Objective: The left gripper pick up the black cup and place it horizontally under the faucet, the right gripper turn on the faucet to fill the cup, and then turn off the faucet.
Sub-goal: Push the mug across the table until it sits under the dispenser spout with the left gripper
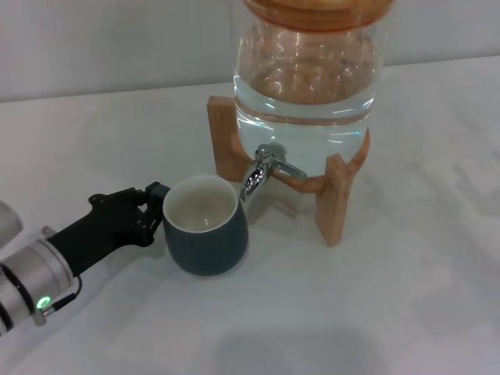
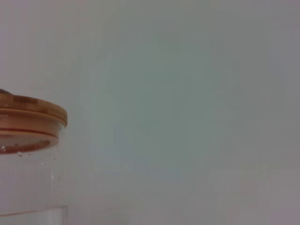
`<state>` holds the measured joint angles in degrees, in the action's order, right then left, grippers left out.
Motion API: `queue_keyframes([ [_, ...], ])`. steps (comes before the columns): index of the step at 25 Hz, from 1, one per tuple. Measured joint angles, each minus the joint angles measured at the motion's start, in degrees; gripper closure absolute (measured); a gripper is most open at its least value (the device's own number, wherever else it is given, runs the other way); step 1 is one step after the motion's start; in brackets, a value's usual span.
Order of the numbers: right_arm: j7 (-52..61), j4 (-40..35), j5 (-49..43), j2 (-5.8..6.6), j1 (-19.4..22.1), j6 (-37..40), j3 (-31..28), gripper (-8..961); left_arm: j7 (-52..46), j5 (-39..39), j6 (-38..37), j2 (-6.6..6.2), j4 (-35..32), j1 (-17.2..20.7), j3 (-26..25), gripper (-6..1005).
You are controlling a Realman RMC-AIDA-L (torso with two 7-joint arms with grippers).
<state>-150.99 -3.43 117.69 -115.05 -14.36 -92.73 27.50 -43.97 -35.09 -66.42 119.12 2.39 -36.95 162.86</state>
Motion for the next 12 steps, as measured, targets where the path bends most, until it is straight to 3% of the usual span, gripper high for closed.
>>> queue_keyframes([
  [12, 0.0, 0.04, 0.0, 0.0, 0.03, -0.33, 0.12, 168, 1.98, 1.76, 5.8, 0.16, -4.38, -2.05, 0.0, 871],
])
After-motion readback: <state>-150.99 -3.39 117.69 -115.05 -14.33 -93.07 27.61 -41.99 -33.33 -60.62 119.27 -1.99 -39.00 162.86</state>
